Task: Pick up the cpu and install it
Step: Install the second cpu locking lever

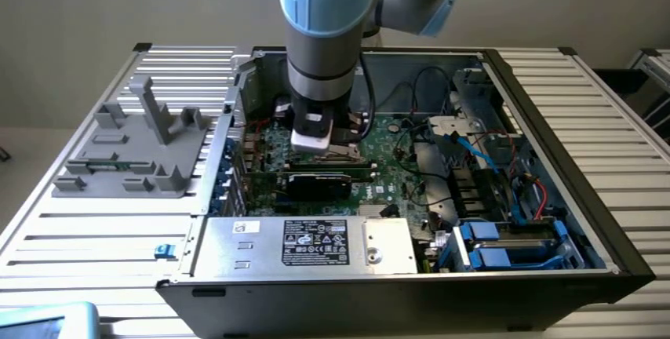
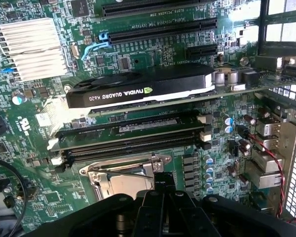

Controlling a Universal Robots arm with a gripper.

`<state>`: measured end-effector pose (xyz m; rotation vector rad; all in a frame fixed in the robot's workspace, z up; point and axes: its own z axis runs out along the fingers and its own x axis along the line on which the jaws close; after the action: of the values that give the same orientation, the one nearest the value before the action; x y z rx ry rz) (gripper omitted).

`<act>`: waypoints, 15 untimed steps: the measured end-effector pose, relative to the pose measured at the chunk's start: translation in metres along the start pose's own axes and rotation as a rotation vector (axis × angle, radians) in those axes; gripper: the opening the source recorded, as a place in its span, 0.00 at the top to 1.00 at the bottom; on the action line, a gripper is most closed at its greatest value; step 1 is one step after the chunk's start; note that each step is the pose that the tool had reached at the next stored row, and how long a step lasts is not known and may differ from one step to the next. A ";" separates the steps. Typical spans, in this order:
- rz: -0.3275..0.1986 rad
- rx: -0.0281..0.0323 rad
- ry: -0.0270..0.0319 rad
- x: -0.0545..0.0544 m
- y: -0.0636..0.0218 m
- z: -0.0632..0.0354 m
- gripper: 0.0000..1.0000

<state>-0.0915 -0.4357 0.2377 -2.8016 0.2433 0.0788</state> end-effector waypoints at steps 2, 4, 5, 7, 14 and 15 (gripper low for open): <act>0.004 0.0009 0.0011 0.000 0.0004 0.0010 0.89; 0.007 0.0009 0.0010 0.000 0.0008 0.0020 0.89; 0.008 0.0004 -0.0012 0.000 0.0008 0.0021 0.89; 0.010 -0.0001 -0.0070 0.000 0.0010 0.0029 0.89; 0.011 -0.0006 -0.0093 0.000 0.0033 0.0095 0.89; 0.011 -0.0007 -0.0096 0.000 0.0038 0.0109 0.89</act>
<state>-0.0920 -0.4358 0.2262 -2.8001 0.2561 0.0949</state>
